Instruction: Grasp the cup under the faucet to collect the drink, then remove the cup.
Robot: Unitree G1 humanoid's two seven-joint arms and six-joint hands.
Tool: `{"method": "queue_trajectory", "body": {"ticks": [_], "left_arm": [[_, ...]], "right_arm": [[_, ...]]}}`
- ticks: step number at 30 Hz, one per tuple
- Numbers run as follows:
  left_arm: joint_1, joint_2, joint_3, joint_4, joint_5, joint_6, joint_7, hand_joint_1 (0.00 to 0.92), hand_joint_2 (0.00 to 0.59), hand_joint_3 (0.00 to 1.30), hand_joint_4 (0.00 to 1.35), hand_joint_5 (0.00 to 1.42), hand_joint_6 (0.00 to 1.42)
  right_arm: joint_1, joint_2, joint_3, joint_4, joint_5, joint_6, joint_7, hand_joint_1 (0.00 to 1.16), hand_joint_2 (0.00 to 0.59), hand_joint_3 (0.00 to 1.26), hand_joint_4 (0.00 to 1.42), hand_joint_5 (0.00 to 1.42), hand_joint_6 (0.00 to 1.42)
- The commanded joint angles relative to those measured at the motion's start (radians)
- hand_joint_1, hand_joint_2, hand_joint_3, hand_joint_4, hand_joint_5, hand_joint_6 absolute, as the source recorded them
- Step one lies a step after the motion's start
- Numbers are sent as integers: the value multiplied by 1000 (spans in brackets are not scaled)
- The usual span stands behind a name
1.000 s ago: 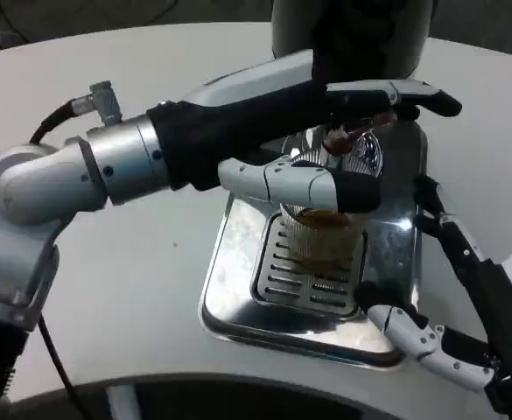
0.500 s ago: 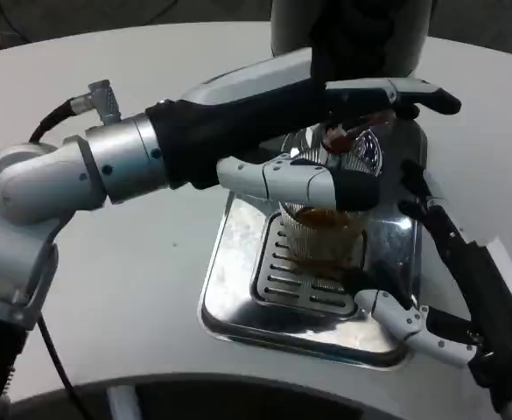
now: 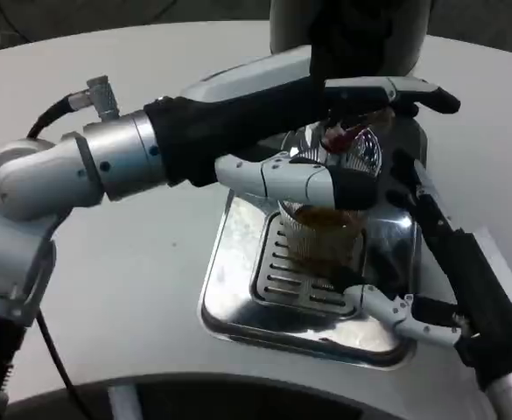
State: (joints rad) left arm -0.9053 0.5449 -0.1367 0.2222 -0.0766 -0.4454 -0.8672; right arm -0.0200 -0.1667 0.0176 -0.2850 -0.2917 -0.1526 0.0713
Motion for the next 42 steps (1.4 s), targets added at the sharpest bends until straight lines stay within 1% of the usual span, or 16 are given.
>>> {"method": "queue_trajectory", "body": {"ticks": [1, 3, 10, 15, 27, 36, 42], "left_arm": [[10, 19, -11, 6, 21, 20, -25, 0, 82, 159, 73, 121, 144], [12, 22, -11, 3, 20, 22, -26, 0, 82, 159, 76, 121, 144], [16, 29, -10, -7, 19, 29, -27, 0, 89, 168, 83, 132, 144], [18, 34, -10, -15, 17, 35, -28, 0, 89, 169, 83, 134, 144], [30, 49, -8, -39, 11, 50, -33, 0, 90, 169, 89, 135, 144], [33, 55, -5, -53, 10, 60, -33, 0, 90, 169, 93, 135, 144], [37, 59, -4, -58, 9, 63, -34, 0, 90, 169, 93, 135, 144]], "right_arm": [[-13, 3, 9, 26, 10, -28, -17, 775, 208, 0, 31, 111, 0], [-20, 5, 12, 35, 12, -29, -20, 793, 198, 0, 32, 111, 0], [-44, 12, 26, 64, 4, -34, -41, 817, 194, 5, 44, 132, 0], [-60, 22, 44, 85, 0, -30, -62, 834, 195, 5, 54, 142, 1], [-90, 39, 78, 135, -1, -44, -92, 839, 195, 42, 83, 169, 16], [-113, 44, 87, 158, -7, -50, -107, 839, 195, 66, 107, 181, 16], [-134, 54, 96, 178, -8, -49, -119, 839, 195, 73, 108, 183, 16]]}}
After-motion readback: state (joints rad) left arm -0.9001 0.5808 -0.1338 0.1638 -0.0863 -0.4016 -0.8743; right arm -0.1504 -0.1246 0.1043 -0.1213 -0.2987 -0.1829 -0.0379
